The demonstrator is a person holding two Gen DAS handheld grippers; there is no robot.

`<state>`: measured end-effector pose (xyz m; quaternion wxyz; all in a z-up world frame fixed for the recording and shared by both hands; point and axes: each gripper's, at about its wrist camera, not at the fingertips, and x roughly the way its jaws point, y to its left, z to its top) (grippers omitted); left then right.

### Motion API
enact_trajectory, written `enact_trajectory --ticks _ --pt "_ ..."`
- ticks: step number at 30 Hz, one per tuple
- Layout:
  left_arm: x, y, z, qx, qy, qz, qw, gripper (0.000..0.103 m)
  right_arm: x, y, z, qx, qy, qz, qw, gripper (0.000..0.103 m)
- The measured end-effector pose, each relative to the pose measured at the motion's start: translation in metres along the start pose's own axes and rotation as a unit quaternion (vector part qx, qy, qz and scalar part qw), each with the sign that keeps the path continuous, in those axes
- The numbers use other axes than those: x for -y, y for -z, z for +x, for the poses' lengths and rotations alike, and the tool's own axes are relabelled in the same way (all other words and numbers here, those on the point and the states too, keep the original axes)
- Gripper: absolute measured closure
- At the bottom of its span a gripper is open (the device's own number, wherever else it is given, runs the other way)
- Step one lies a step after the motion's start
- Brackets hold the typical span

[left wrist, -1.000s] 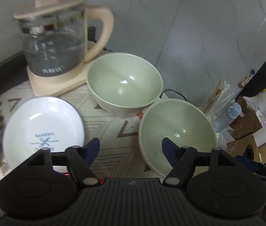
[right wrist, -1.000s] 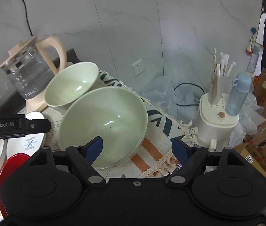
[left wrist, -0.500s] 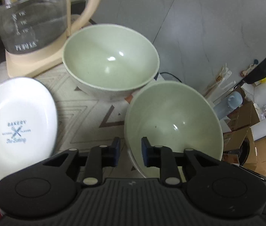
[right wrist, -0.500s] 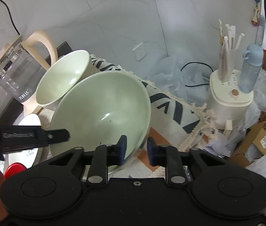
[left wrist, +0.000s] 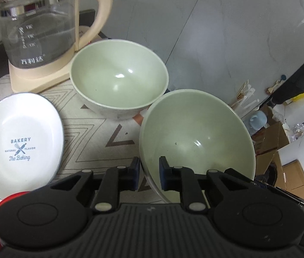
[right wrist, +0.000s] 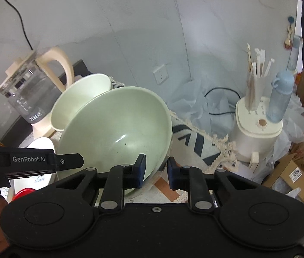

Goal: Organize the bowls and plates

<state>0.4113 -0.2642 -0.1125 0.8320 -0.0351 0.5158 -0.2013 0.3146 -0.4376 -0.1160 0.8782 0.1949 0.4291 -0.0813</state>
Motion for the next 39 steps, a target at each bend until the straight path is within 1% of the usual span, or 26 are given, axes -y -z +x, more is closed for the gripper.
enact_trajectory --ticks 11,19,29,39 --pt "-0.006 0.009 -0.042 0.039 -0.009 -0.015 0.9991 0.086 -0.018 -0.001 -0.032 0.027 -0.02 -0.033 0.999 0.082" --pt "-0.017 0.023 -0.077 0.066 -0.032 -0.044 0.9963 0.086 -0.035 0.001 -0.049 0.036 -0.057 -0.065 0.996 0.082" --pt "-0.036 0.05 -0.118 0.094 -0.067 -0.097 0.9885 0.086 -0.063 0.008 -0.068 0.032 -0.107 -0.115 0.987 0.082" --pt "-0.063 0.079 -0.138 0.101 -0.097 -0.14 0.9802 0.086 -0.092 0.024 -0.072 0.015 -0.142 -0.154 0.978 0.082"
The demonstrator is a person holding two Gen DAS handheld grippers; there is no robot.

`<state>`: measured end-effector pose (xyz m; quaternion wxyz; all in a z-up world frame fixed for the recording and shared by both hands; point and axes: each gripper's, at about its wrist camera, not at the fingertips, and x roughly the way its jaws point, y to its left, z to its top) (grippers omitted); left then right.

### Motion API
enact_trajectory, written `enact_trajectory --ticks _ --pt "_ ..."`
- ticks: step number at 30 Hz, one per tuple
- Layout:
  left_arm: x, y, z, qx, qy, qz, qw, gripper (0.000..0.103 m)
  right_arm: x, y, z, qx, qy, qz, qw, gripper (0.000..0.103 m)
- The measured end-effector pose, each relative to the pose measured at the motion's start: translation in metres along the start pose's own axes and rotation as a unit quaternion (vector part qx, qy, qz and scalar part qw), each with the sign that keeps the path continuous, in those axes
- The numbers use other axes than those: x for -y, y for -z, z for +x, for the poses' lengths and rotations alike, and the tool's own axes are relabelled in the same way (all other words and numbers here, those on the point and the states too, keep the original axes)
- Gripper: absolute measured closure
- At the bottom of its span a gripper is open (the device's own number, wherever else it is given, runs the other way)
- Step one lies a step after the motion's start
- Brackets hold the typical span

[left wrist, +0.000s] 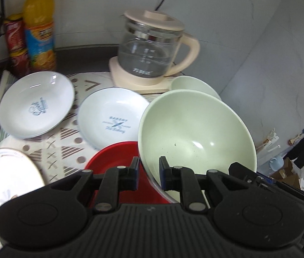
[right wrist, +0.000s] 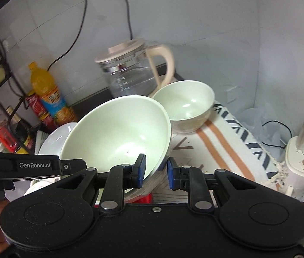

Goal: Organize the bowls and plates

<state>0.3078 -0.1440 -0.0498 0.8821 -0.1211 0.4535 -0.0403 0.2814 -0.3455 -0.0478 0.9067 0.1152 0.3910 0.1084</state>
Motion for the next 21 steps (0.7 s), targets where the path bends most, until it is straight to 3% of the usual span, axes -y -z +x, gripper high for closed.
enact_trajectory --ticks 21 --pt "-0.054 0.032 -0.003 -0.031 -0.024 -0.044 0.9983 0.086 -0.041 0.027 0.02 -0.049 -0.014 -0.04 0.998 0.082"
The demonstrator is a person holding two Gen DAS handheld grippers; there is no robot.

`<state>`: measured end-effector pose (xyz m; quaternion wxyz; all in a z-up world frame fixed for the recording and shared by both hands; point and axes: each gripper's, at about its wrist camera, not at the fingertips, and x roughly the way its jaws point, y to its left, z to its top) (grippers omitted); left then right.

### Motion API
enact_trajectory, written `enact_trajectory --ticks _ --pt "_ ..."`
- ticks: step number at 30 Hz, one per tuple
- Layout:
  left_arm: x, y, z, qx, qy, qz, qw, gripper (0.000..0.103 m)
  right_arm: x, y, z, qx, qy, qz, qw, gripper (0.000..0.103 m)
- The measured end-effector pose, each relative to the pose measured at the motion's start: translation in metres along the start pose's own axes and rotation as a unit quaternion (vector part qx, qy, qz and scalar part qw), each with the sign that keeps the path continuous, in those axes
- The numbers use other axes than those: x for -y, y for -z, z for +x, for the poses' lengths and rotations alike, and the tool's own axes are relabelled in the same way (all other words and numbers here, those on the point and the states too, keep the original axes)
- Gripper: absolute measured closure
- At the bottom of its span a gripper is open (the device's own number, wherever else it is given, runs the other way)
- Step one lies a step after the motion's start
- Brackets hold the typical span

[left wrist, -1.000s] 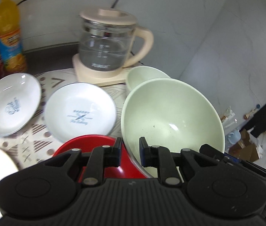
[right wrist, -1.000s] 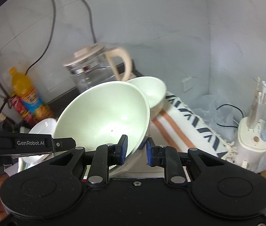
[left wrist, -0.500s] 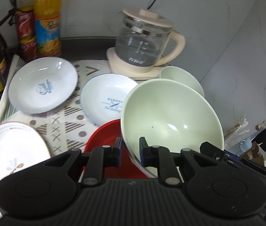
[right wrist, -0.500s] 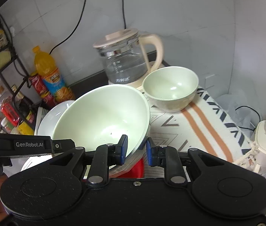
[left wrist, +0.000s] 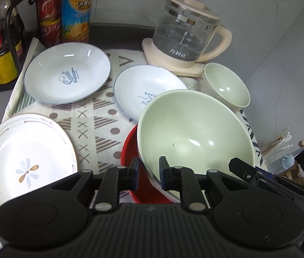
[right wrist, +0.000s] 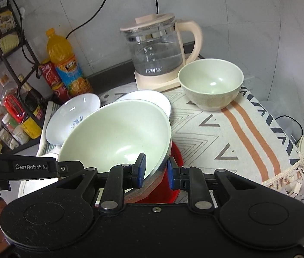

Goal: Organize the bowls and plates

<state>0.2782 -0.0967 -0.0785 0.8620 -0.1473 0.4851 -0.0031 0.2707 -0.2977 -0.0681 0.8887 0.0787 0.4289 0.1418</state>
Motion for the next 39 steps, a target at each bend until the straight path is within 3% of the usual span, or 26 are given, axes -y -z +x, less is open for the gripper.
enact_trajectory --ticks 19,27,30,34,36,39 --pt "-0.008 -0.003 0.026 -0.054 0.01 0.004 0.9985 0.081 0.004 0.01 0.028 -0.04 0.04 0.014 0.998 0.086" --pt "-0.007 -0.023 0.01 -0.017 0.004 0.018 0.9997 0.069 0.004 0.007 0.033 -0.045 0.041 0.017 0.998 0.093" --pt "-0.007 -0.028 0.011 -0.015 0.001 0.018 0.9997 0.066 0.006 0.005 0.031 -0.047 0.038 0.027 0.998 0.088" --pt "-0.005 -0.033 0.014 -0.01 -0.007 0.02 0.9997 0.055 0.01 -0.001 0.021 -0.03 0.029 0.041 0.998 0.066" --pt "-0.004 -0.036 0.015 -0.009 -0.005 0.022 0.9997 0.052 0.012 -0.006 0.017 -0.021 0.03 0.044 0.998 0.062" --pt "-0.001 -0.042 0.02 -0.007 -0.007 0.024 0.9997 0.04 0.019 -0.012 0.015 -0.008 0.028 0.055 0.998 0.055"
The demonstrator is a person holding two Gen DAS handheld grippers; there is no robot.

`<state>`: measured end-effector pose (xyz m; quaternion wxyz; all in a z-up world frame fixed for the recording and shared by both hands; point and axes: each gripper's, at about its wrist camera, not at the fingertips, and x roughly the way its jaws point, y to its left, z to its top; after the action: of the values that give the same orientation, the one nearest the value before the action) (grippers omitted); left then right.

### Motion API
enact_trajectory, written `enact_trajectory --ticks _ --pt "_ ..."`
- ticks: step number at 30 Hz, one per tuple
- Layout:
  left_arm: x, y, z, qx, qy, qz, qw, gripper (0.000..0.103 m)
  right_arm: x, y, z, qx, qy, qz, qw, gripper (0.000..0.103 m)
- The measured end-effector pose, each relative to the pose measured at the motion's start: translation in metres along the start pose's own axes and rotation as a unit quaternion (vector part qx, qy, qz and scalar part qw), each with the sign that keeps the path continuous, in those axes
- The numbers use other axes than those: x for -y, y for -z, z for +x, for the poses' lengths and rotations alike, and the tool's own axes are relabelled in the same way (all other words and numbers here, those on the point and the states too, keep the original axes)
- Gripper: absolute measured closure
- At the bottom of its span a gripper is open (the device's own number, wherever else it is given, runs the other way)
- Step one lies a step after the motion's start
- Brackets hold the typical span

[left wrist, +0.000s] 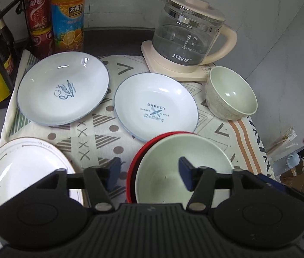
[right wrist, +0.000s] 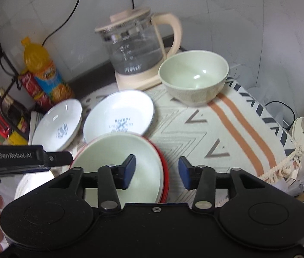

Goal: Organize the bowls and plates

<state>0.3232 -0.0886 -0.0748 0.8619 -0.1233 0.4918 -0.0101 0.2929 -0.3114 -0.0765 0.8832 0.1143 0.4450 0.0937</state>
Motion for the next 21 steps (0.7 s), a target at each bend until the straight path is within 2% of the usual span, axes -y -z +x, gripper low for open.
enact_trajectory --ticks 2,4,9,15,21 --pt "0.003 -0.004 0.001 0.005 0.001 0.003 1.0 0.032 0.005 -0.005 0.0 0.009 0.004 0.005 1.0 0.05" --pt "0.008 -0.009 0.005 0.006 0.008 0.007 0.9999 0.024 0.011 -0.01 -0.001 0.018 0.006 0.015 1.0 0.04" --pt "0.021 -0.025 0.015 0.009 0.02 0.017 0.9996 0.022 0.028 -0.024 0.0 0.041 0.015 0.038 0.998 0.023" --pt "0.042 -0.048 0.032 0.014 0.038 0.028 0.9988 0.022 0.047 -0.041 0.008 0.058 0.033 0.062 0.996 0.018" --pt "0.067 -0.073 0.052 0.018 0.052 0.037 0.9978 0.022 0.061 -0.057 0.023 0.064 0.036 0.079 0.994 0.017"
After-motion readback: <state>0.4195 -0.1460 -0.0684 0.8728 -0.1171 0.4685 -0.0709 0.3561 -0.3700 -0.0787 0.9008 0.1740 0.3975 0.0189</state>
